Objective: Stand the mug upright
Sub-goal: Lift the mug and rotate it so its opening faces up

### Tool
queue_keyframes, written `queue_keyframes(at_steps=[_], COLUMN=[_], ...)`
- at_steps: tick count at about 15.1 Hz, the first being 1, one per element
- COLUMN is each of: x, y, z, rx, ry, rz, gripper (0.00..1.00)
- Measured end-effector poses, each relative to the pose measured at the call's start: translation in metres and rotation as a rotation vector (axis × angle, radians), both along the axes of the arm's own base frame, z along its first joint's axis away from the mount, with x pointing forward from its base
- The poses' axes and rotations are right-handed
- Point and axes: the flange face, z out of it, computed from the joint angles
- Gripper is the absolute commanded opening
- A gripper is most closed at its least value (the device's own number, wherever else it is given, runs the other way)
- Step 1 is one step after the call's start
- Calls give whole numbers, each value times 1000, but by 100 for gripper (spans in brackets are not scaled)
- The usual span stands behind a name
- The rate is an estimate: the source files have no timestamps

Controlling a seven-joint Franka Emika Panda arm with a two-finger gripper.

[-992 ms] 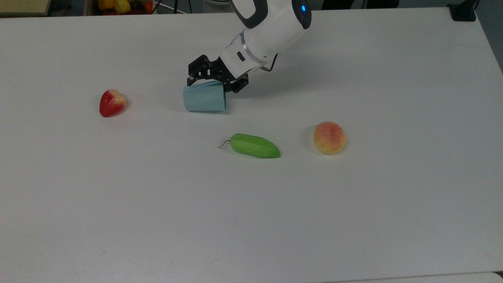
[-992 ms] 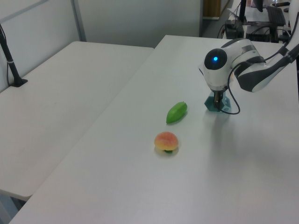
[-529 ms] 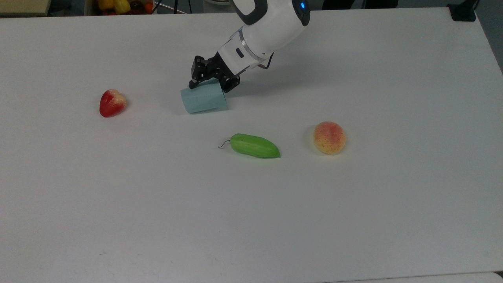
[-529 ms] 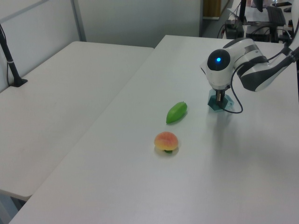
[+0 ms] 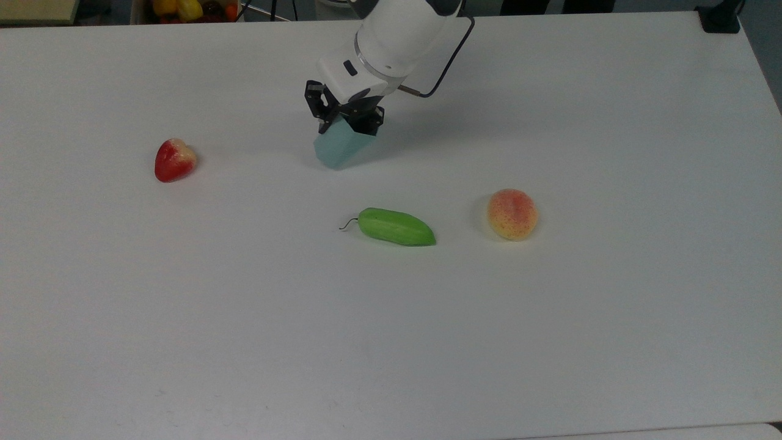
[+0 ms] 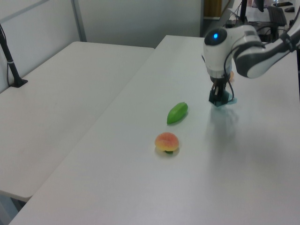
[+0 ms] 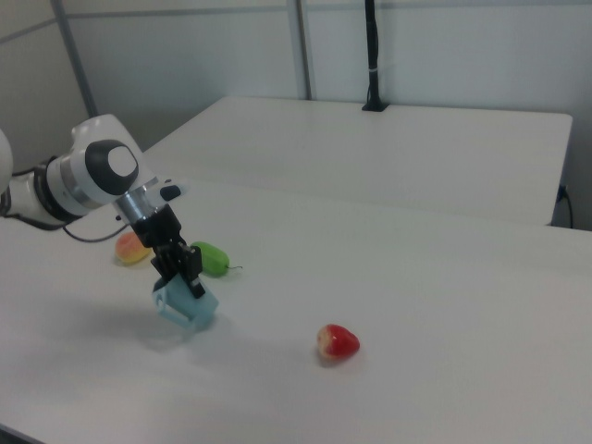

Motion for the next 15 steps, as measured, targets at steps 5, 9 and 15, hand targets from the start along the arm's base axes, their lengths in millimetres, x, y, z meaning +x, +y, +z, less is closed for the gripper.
queue_keyframes(at_steps=[5,9,15], x=[12,11,14], y=[-7,-42,-161], z=[48,70,83], rx=[248,407,541], ry=[45,121,130], rz=[-20,82,280], gripper=[0,0,0])
